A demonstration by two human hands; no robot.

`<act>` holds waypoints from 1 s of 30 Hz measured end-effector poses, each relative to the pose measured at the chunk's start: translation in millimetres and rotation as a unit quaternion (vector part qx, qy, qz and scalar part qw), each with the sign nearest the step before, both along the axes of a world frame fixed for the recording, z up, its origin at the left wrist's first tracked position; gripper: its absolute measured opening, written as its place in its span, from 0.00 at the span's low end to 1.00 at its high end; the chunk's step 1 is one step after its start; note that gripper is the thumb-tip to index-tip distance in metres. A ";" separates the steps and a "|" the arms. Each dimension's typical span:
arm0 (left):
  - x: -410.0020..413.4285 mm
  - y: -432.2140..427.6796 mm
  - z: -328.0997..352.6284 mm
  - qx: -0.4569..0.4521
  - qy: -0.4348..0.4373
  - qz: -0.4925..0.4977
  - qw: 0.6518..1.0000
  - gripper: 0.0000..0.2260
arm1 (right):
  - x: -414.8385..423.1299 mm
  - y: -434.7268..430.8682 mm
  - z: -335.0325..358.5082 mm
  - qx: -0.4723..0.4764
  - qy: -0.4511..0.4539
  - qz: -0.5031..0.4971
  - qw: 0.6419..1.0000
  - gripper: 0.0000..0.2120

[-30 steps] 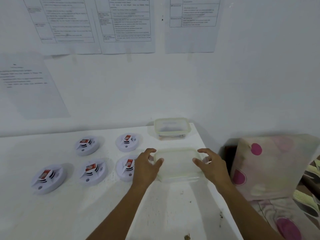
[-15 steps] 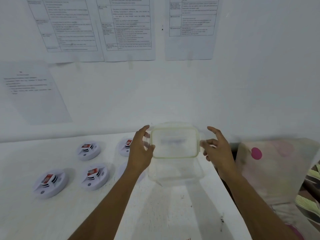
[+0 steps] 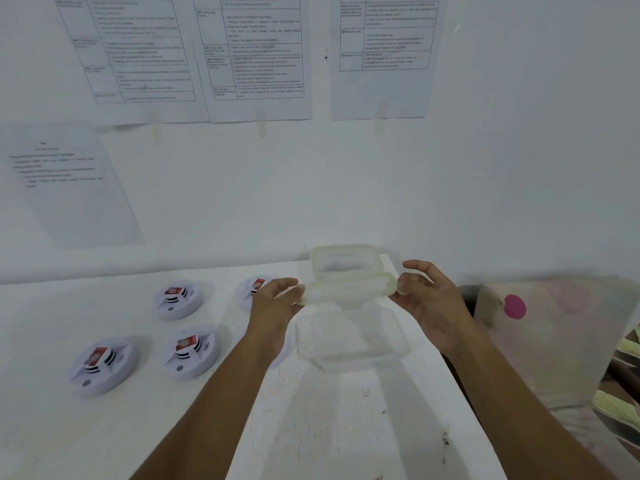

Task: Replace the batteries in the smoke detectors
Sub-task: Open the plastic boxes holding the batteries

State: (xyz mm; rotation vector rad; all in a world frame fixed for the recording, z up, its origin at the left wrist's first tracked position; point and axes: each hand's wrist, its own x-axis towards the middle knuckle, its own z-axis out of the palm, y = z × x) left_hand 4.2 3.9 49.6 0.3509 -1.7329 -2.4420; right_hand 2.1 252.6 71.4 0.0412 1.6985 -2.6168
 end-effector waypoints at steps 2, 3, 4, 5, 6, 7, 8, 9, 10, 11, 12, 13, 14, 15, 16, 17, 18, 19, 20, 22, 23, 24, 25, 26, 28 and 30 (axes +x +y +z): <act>-0.7 -4.2 -6.8 -0.025 -0.024 -0.018 0.999 0.12 | 1.3 0.0 -3.7 0.048 0.018 0.005 0.999 0.20; 0.6 -6.0 -7.3 -0.022 -0.029 -0.030 0.999 0.14 | 1.5 0.6 -5.9 0.074 0.027 0.007 0.997 0.20; 2.4 -8.1 -6.8 -0.015 -0.026 -0.045 0.999 0.15 | 1.6 1.7 -8.5 0.102 0.036 0.011 0.994 0.20; 4.1 -10.4 -6.3 -0.002 -0.021 -0.062 0.998 0.15 | 1.3 2.4 -11.0 0.133 0.043 0.014 0.990 0.19; 5.7 -12.5 -5.9 0.009 -0.016 -0.080 0.997 0.15 | 1.4 2.9 -13.1 0.167 0.047 0.014 0.985 0.19; 7.0 -13.8 -5.9 0.013 -0.013 -0.095 0.995 0.14 | 1.3 3.0 -15.0 0.199 0.049 0.013 0.979 0.19; 7.8 -15.0 -7.1 0.007 -0.008 -0.101 0.995 0.13 | 1.5 3.0 -16.9 0.227 0.050 0.010 0.973 0.18; 8.2 -15.6 -8.5 -0.003 -0.002 -0.101 0.995 0.13 | 1.9 2.6 -18.9 0.251 0.050 0.005 0.967 0.18; 8.5 -15.7 -9.7 -0.011 0.004 -0.097 0.995 0.12 | 2.6 2.3 -20.9 0.276 0.051 -0.004 0.960 0.17; 8.6 -16.0 -11.3 -0.017 0.008 -0.088 0.996 0.12 | 3.4 2.2 -23.5 0.299 0.050 -0.020 0.953 0.15; 8.7 -17.6 -13.0 -0.021 0.012 -0.078 0.997 0.12 | 3.9 2.1 -26.5 0.316 0.049 -0.040 0.947 0.14; 8.7 -20.0 -14.4 -0.024 0.016 -0.068 0.997 0.12 | 4.0 2.5 -30.6 0.329 0.047 -0.060 0.941 0.13; 8.9 -23.1 -15.7 -0.027 0.021 -0.058 0.998 0.12 | 4.1 3.1 -35.1 0.342 0.044 -0.075 0.936 0.13; 9.2 -25.9 -17.2 -0.025 0.024 -0.049 0.998 0.12 | 3.1 4.3 -41.0 0.362 0.034 -0.080 0.928 0.14; 9.1 -29.4 -19.5 -0.024 0.027 -0.040 0.999 0.12 | 2.5 5.6 -47.0 0.390 0.015 -0.072 0.918 0.16; 9.3 -32.3 -21.2 -0.019 0.031 -0.034 0.999 0.12 | 2.1 6.4 -53.1 0.418 -0.012 -0.052 0.907 0.18; 9.7 -34.2 -22.0 -0.015 0.034 -0.028 0.999 0.12 | 2.4 7.1 -58.5 0.436 -0.040 -0.028 0.899 0.20; 10.0 -35.4 -22.3 -0.012 0.036 -0.025 0.999 0.12 | 2.6 7.9 -62.6 0.440 -0.062 -0.009 0.896 0.21; 9.7 -36.6 -23.0 -0.012 0.038 -0.022 0.999 0.11 | 3.1 8.9 -64.8 0.440 -0.072 0.000 0.895 0.20; 8.1 -38.7 -24.1 -0.011 0.041 -0.015 0.999 0.11 | 4.4 12.4 -61.9 0.458 -0.063 -0.007 0.887 0.17; 6.7 -39.6 -24.6 -0.007 0.043 -0.010 0.999 0.11 | 5.1 15.1 -57.8 0.471 -0.055 -0.011 0.880 0.16; 5.3 -40.6 -25.2 -0.003 0.045 -0.004 0.999 0.11 | 6.2 18.1 -52.4 0.483 -0.048 -0.010 0.874 0.15; 3.9 -41.1 -25.8 -0.002 0.045 0.001 0.999 0.11 | 7.1 21.9 -47.2 0.497 -0.043 -0.002 0.867 0.15; 2.7 -41.4 -26.7 -0.004 0.044 0.004 0.999 0.11 | 9.0 25.7 -41.6 0.507 -0.039 0.008 0.861 0.15; 1.3 -39.7 -29.4 -0.011 0.038 0.004 0.999 0.12 | 13.7 32.9 -30.4 0.502 -0.033 0.026 0.864 0.15; 1.7 -33.9 -34.3 -0.007 0.026 -0.001 1.000 0.12 | 17.8 37.0 -19.8 0.452 -0.029 0.029 0.891 0.14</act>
